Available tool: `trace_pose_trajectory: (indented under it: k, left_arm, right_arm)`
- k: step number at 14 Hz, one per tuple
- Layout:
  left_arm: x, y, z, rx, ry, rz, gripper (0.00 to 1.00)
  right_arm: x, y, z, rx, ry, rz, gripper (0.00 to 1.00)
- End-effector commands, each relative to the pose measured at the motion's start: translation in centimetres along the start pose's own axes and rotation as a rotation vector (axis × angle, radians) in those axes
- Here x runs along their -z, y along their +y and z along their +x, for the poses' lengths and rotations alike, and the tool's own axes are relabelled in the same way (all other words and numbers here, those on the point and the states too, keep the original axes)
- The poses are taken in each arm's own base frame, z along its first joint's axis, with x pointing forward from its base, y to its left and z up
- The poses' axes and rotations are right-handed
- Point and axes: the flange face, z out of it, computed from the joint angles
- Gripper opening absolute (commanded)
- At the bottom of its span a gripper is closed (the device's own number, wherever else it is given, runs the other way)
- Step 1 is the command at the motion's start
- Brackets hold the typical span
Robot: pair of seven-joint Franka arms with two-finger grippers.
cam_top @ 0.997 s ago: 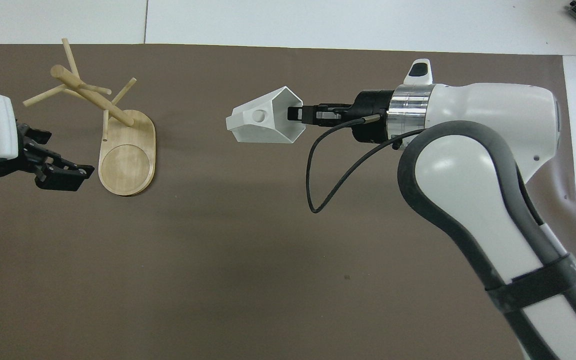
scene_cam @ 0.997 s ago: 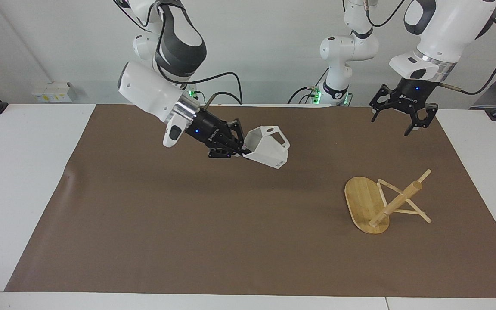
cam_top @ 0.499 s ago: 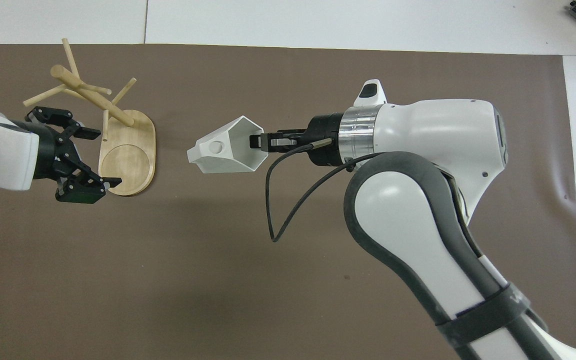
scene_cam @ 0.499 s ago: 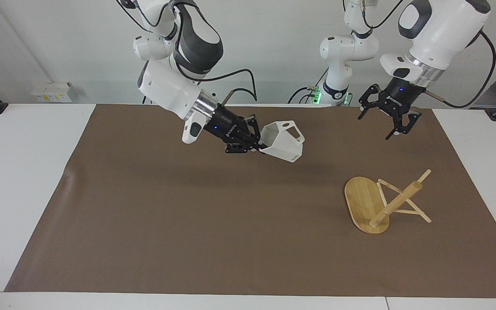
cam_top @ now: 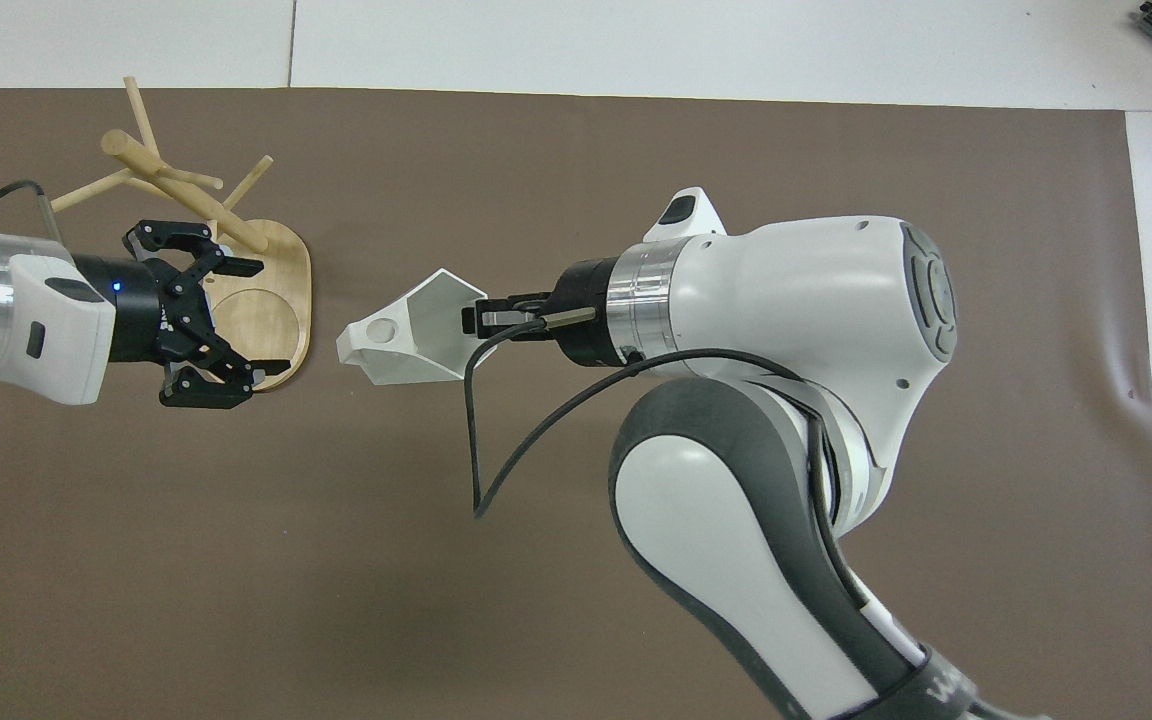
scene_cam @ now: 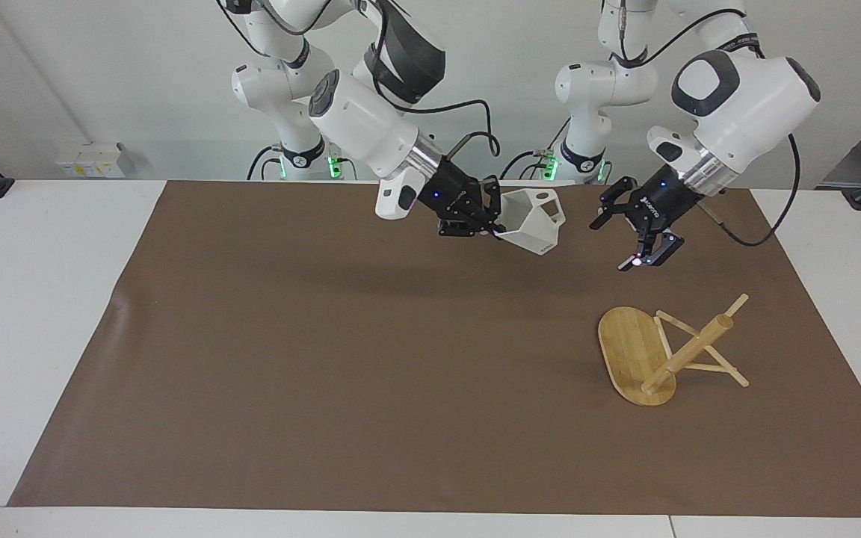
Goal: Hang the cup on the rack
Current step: 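Carry the cup with the right gripper while the left gripper approaches it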
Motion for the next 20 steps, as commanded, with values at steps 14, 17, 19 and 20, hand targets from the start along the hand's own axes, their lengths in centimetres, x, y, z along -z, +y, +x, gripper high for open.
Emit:
trace_pose_trajectory:
  k: [14, 17, 19, 20]
  left_arm:
    - [-3.9, 7.7, -0.2, -0.126, 0.186, -0.082, 1.00]
    - [-3.3, 9.2, -0.8, -0.129, 0.183, -0.070, 1.00]
    - [-2.9, 9.1, -0.7, -0.128, 0.186, -0.041, 1.00]
    - [-2.9, 8.9, -0.6, -0.119, 0.199, -0.024, 1.00]
  right_arm:
    - [0.0, -1.6, -0.9, -0.031, -0.031, -0.007, 0.00]
    - [-0.1, -1.7, -1.0, -0.030, -0.033, -0.007, 0.00]
    - [-0.2, -1.6, -1.0, -0.029, -0.036, -0.008, 0.00]
    - [-0.1, -1.7, -1.0, -0.028, -0.035, -0.007, 0.00]
